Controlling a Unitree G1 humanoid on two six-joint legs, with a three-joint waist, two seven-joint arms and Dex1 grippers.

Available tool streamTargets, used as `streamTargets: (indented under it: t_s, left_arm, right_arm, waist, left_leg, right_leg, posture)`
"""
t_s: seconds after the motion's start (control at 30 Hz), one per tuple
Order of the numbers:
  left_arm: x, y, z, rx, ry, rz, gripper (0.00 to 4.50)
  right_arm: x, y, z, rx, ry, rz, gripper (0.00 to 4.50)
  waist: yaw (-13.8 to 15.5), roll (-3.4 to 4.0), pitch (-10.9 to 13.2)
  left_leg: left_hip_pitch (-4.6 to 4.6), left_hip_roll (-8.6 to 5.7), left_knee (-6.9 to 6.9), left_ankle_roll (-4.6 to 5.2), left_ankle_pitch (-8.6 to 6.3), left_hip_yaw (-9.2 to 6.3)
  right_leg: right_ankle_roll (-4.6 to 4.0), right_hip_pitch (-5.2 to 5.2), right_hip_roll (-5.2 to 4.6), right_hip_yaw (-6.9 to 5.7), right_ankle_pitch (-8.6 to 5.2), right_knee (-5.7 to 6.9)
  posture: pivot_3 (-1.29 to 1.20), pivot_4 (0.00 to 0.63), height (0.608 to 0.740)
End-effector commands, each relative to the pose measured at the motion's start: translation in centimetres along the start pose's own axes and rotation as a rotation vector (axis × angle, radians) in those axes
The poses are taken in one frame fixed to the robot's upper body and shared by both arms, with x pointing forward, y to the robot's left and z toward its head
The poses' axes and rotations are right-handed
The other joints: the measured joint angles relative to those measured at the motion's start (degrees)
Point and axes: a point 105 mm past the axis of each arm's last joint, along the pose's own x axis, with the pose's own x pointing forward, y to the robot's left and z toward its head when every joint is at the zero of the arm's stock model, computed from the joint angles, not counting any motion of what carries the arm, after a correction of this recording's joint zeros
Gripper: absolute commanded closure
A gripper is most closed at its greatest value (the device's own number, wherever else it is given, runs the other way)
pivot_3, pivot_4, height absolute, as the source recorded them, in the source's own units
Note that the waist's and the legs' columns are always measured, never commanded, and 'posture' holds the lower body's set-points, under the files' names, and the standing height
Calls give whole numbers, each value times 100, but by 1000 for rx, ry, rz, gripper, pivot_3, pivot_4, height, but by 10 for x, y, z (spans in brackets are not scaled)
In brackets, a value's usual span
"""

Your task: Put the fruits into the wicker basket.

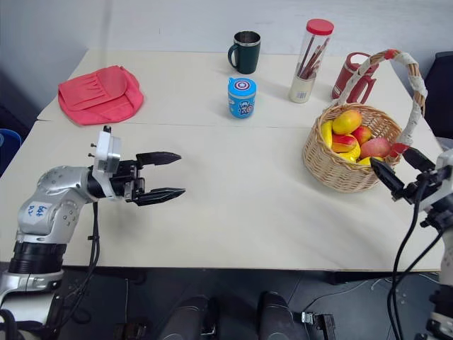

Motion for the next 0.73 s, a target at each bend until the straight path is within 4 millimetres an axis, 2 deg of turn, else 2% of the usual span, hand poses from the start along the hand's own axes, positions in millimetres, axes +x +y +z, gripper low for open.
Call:
streamTargets:
  t_s: [0.03, 0.17, 0.2, 0.27, 0.33, 0.4, 0.5, 0.6, 0.73]
  left_arm:
    - [-23, -5, -4, 47, 45, 80, 0]
    - [-54, -5, -27, 27, 120, 223, 0]
    - [-60, -7, -33, 20, 153, 229, 0]
    - [-69, -18, -42, -11, 205, 197, 0]
    - [-74, -25, -45, -28, 228, 172, 0]
    - [-80, -24, -50, -2, 261, 204, 0]
    - [-83, -21, -53, 61, 280, 253, 0]
    - [-81, -22, -56, 64, 272, 278, 0]
    - [-81, -21, -60, 97, 270, 315, 0]
  right_arm:
    - [-21, -8, 34, -112, -20, 5, 32]
    - [-31, -4, 47, -180, 31, 81, 32]
    - [-31, 7, 45, -210, 63, 162, 32]
    - [-38, 40, 31, -349, 176, 445, 32]
    - [-47, 56, 19, -441, 240, 620, 32]
    - [-41, 62, 19, -402, 196, 646, 32]
    - [-33, 94, -4, -309, 164, 763, 32]
    - [-22, 123, -25, -233, 114, 810, 32]
    - [-2, 136, -44, -216, 56, 771, 32]
  waist:
    - [0, 3, 0]
    - [-4, 6, -1]
    - [0, 5, -1]
    - [3, 8, -3]
    - [1, 9, -4]
    - [2, 9, -4]
    - [4, 3, -7]
    - [1, -4, -11]
    - [0, 10, -10]
  left_leg:
    - [-1, 0, 0, 0, 0, 0]
    - [4, 5, -5, 0, -4, 1]
    - [7, 6, -4, 1, -6, 2]
    - [8, 16, -4, 0, -13, 2]
    - [9, 34, -7, -10, -28, 2]
    - [11, 40, -6, -13, -34, 2]
    - [12, 39, -2, -9, -35, 8]
    - [12, 49, -3, -22, -40, -1]
    - [12, 42, -2, -21, -40, 7]
  right_leg:
    - [0, 0, -1, 0, 0, -2]
    - [0, 1, -5, 15, 0, -7]
    - [0, 2, -9, 19, 0, -7]
    - [-1, 3, -15, 30, 0, -31]
    - [-1, 7, -7, 35, 0, -50]
    - [-1, 10, 0, 28, 0, -54]
    - [-8, 9, -9, 31, 5, -56]
    - [-13, 10, -6, 34, 4, -59]
    - [-13, 5, -7, 29, 3, -54]
  posture:
    - [0, 150, 740]
    - [0, 150, 740]
    - [0, 150, 740]
    - [0, 150, 740]
    - [0, 150, 740]
    - [0, 150, 740]
    - [0, 150, 740]
    - [0, 150, 740]
    - [0, 150, 740]
